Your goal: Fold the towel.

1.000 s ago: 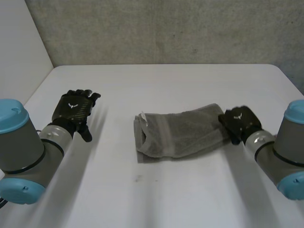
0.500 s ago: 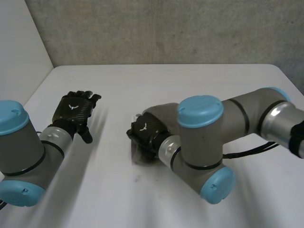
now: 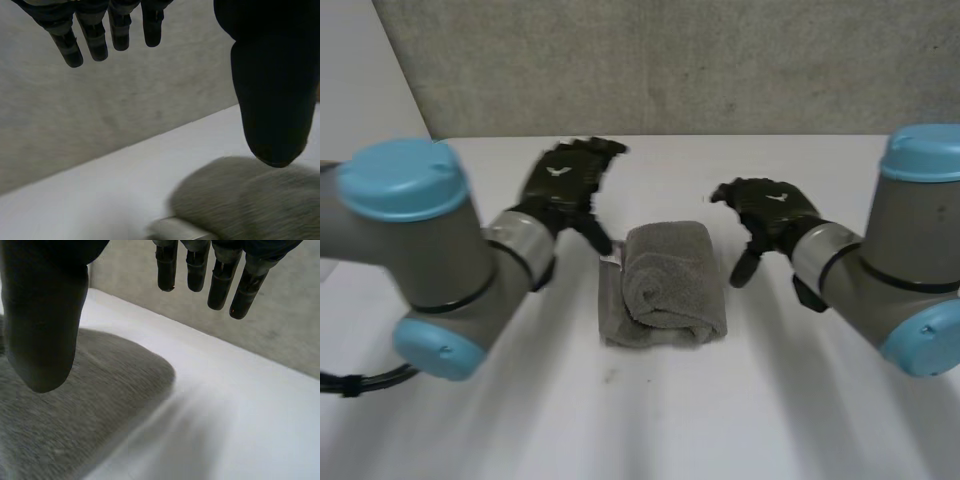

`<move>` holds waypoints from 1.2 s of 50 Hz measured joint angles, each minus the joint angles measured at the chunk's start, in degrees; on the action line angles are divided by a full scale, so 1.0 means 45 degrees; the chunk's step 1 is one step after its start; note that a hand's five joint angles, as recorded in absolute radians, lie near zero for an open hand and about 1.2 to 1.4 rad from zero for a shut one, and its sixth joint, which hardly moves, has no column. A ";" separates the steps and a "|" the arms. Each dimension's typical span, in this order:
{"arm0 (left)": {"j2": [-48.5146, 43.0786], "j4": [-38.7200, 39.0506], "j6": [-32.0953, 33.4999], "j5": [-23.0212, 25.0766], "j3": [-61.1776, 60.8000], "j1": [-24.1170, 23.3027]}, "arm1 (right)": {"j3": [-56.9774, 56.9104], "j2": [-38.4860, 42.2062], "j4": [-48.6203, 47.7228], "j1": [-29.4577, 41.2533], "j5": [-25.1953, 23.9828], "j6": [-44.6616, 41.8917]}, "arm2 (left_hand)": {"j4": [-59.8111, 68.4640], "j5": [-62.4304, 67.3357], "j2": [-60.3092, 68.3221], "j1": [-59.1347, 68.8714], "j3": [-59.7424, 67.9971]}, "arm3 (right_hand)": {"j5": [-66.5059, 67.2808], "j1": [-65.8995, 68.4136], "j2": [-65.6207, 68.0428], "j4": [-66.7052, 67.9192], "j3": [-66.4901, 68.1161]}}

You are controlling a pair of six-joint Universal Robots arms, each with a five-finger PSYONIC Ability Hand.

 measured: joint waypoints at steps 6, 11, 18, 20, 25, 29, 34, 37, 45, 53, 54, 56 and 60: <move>-0.2150 -0.0815 -0.1409 -0.0029 0.2219 -0.1108 | 0.0129 0.0271 -0.0027 -0.0602 -0.0102 0.0270 | 0.0243 0.0000 0.0185 0.0177 0.0201 | 0.0000 0.0000 0.0000 0.0000 0.0000; -0.3681 -0.1112 -0.1701 -0.0140 0.3659 -0.1563 | -0.0089 0.0778 -0.0051 -0.0594 -0.0152 0.0175 | 0.0517 0.0055 0.0460 0.0448 0.0477 | 0.0000 -0.0001 0.0000 0.0000 0.0000; -0.5091 -0.1681 -0.1584 -0.1046 0.5041 -0.1660 | -0.0658 0.1696 0.0001 -0.0383 -0.0250 0.0022 | 0.0988 0.0577 0.0927 0.0910 0.0940 | 0.0000 -0.0001 0.0000 0.0000 0.0000; -0.5234 -0.1853 -0.1536 -0.1371 0.5137 -0.1632 | -0.0816 0.1893 0.0019 -0.0337 -0.0310 -0.0001 | 0.0992 0.0592 0.0946 0.0911 0.0956 | 0.0000 -0.0001 0.0000 0.0000 0.0000; -0.5291 -0.2366 -0.1355 -0.2164 0.4772 -0.1517 | -0.1439 0.2531 0.0249 -0.0114 -0.0705 -0.0034 | 0.0992 0.0610 0.0948 0.0913 0.0958 | 0.0000 -0.0001 0.0000 0.0000 0.0000; -0.5030 -0.2586 -0.1165 -0.2409 0.4006 -0.1466 | -0.2041 0.3020 0.0554 0.0131 -0.0960 -0.0028 | 0.0993 0.0606 0.0947 0.0913 0.0959 | 0.0000 -0.0001 0.0000 0.0000 0.0000; -0.4420 -0.2539 -0.0963 -0.2408 0.2638 -0.1451 | -0.3092 0.3856 0.1164 0.0694 -0.1131 -0.0004 | 0.0993 0.0597 0.0947 0.0913 0.0958 | 0.0000 -0.0001 0.0000 0.0000 0.0000; -0.4169 -0.2338 -0.0912 -0.2372 0.2063 -0.1446 | -0.3626 0.4279 0.1460 0.1038 -0.1112 0.0002 | 0.0993 0.0594 0.0947 0.0913 0.0958 | 0.0000 -0.0005 0.0000 0.0000 0.0000; -0.3981 -0.1582 -0.0588 -0.2346 0.1069 -0.1373 | -0.4534 0.5052 0.2023 0.1814 -0.0721 -0.0154 | 0.0991 0.0582 0.0937 0.0911 0.0948 | 0.0000 -0.0095 0.0000 0.0000 -0.0120; -0.3961 -0.0996 0.0072 -0.2369 0.0601 -0.1171 | -0.4653 0.5014 0.2188 0.1912 -0.0057 -0.0852 | 0.0966 0.0579 0.0913 0.0880 0.0932 | 0.0000 -0.0189 -0.0001 0.0000 -0.0175; -0.3908 -0.0958 0.0158 -0.2385 0.0576 -0.1152 | -0.4653 0.4941 0.2189 0.1903 -0.0007 -0.0929 | 0.0966 0.0579 0.0906 0.0870 0.0931 | 0.0000 -0.0189 -0.0001 0.0000 -0.0175; -0.3775 -0.0922 0.0262 -0.2414 0.0559 -0.1127 | -0.4647 0.4779 0.2194 0.1888 0.0039 -0.1007 | 0.0966 0.0578 0.0901 0.0870 0.0929 | 0.0000 -0.0189 -0.0001 0.0000 -0.0175; -0.3069 -0.0898 0.0388 -0.2457 0.0639 -0.1102 | -0.4600 0.4084 0.2190 0.1832 0.0068 -0.1053 | 0.0966 0.0507 0.0899 0.0870 0.0926 | 0.0000 -0.0189 -0.0001 0.0000 -0.0175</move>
